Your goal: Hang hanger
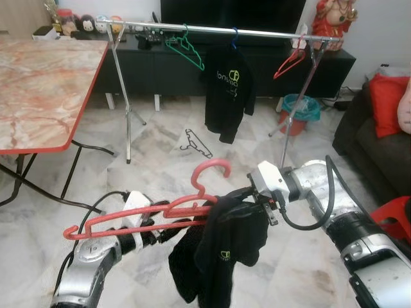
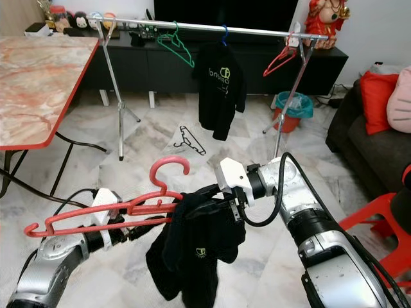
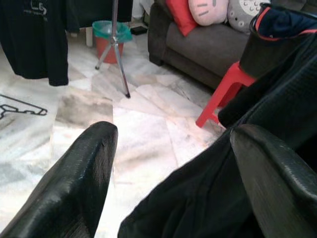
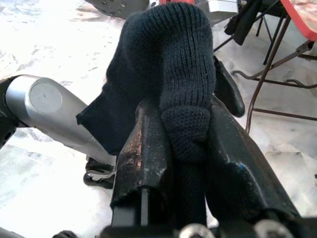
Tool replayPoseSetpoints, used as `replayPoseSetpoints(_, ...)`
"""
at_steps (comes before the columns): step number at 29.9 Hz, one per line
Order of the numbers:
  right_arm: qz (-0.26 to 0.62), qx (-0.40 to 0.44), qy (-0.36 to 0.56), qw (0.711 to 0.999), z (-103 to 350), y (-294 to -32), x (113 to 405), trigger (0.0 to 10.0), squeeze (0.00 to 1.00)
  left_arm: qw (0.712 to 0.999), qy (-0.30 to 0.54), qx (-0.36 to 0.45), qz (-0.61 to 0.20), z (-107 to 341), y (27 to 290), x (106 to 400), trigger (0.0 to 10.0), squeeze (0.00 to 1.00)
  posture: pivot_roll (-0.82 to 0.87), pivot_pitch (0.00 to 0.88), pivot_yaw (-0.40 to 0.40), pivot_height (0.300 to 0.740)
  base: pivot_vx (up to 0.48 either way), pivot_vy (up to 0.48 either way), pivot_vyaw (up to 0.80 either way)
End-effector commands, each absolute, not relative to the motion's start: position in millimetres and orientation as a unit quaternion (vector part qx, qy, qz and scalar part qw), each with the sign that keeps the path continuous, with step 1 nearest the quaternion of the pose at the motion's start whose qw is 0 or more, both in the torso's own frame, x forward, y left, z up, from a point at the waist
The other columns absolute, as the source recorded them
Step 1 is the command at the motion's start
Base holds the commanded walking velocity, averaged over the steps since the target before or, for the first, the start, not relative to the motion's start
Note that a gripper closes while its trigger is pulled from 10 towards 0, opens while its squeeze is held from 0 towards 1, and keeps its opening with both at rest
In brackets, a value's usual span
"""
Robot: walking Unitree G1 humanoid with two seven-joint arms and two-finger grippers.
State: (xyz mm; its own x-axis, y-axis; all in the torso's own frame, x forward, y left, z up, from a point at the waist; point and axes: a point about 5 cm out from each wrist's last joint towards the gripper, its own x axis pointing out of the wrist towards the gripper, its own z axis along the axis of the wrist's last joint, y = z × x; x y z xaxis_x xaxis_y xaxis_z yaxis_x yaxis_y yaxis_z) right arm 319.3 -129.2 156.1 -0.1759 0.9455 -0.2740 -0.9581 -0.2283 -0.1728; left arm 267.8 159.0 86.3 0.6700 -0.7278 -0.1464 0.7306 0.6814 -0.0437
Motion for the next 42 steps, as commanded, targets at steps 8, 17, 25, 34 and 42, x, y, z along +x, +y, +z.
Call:
replayPoseSetpoints(8, 0.770, -0.169, -0.018, 0.614, 173, -121, 323, 10.0, 0.00, 0.899, 0.074, -0.008, -0.432, 89, 151, 265, 10.0, 0.00, -0.01, 0.000, -0.111, 0.736, 0.000, 0.000, 0.00)
replayPoseSetpoints(17, 0.775, -0.162, -0.039, 0.610, 179, -111, 324, 10.0, 0.00, 0.879, 0.082, -0.025, -0.469, 92, 146, 259, 10.0, 0.00, -0.01, 0.000, -0.112, 0.736, 0.000, 0.000, 0.00)
replayPoseSetpoints(25, 0.780, -0.158, -0.048, 0.603, 182, -105, 323, 10.0, 0.00, 0.884, 0.078, -0.012, -0.460, 93, 146, 264, 10.0, 0.00, -0.01, 0.000, -0.110, 0.736, 0.000, 0.000, 0.00)
replayPoseSetpoints(34, 0.789, -0.152, -0.052, 0.593, 181, -98, 320, 10.0, 0.00, 0.881, 0.074, -0.012, -0.468, 96, 145, 265, 10.0, 0.00, -0.01, 0.000, -0.109, 0.736, 0.000, 0.000, 0.00)
replayPoseSetpoints(42, 0.793, -0.147, -0.056, 0.588, 181, -93, 319, 10.0, 0.00, 0.865, 0.076, 0.008, -0.495, 105, 146, 262, 10.0, 0.00, 0.00, 0.000, -0.103, 0.736, 0.000, 0.000, 0.00)
